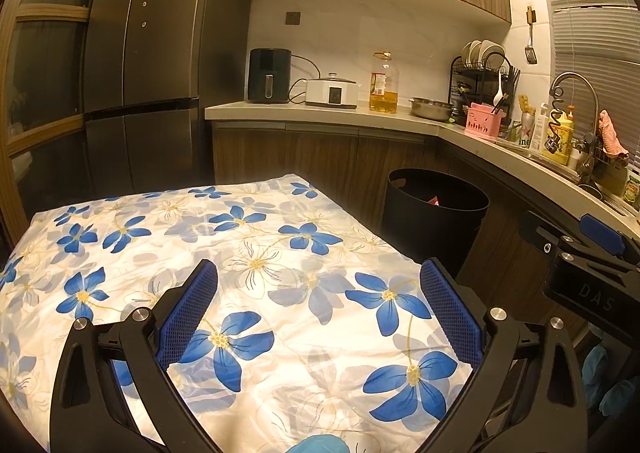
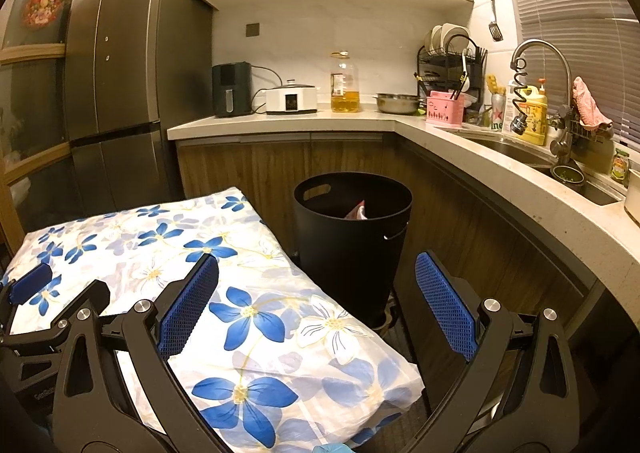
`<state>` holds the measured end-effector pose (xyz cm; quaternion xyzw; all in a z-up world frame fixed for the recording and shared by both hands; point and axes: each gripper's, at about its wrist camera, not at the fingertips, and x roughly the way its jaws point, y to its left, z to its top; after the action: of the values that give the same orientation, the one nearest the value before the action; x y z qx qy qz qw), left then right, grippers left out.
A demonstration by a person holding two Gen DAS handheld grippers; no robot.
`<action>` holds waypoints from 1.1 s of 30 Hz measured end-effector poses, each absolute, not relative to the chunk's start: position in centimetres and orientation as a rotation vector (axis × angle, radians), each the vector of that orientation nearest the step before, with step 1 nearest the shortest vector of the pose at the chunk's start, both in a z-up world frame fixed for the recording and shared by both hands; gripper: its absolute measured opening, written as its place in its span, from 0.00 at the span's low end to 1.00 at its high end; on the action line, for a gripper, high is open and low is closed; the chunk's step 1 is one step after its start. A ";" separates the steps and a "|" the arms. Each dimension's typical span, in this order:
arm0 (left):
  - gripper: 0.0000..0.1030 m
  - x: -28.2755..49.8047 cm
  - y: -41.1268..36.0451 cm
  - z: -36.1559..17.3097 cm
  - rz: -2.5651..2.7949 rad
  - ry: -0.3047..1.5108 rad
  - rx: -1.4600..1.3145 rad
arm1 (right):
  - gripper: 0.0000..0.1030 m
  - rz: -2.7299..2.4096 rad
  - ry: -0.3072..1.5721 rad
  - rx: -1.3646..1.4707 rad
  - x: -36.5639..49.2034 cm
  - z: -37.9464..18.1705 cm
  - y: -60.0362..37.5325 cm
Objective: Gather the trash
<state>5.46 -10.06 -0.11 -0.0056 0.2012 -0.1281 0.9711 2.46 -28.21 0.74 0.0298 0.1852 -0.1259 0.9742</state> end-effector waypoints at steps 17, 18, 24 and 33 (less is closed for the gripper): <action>0.94 5.5 -9.6 0.2 -0.242 0.405 -0.011 | 0.95 -0.251 0.375 0.061 2.6 0.7 -28.1; 0.94 5.5 -9.5 0.1 -0.243 0.405 -0.011 | 0.95 -0.251 0.376 0.061 2.6 0.7 -28.2; 0.94 5.6 -9.6 0.3 -0.242 0.404 -0.009 | 0.95 -0.250 0.376 0.061 2.6 0.7 -28.2; 0.94 5.6 -9.4 0.3 -0.243 0.403 -0.010 | 0.95 -0.251 0.375 0.060 2.7 0.7 -28.2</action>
<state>5.63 -9.42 0.26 -0.0049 0.1996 -0.1203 0.9724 2.68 -28.22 0.72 0.0300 0.1858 -0.1245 0.9742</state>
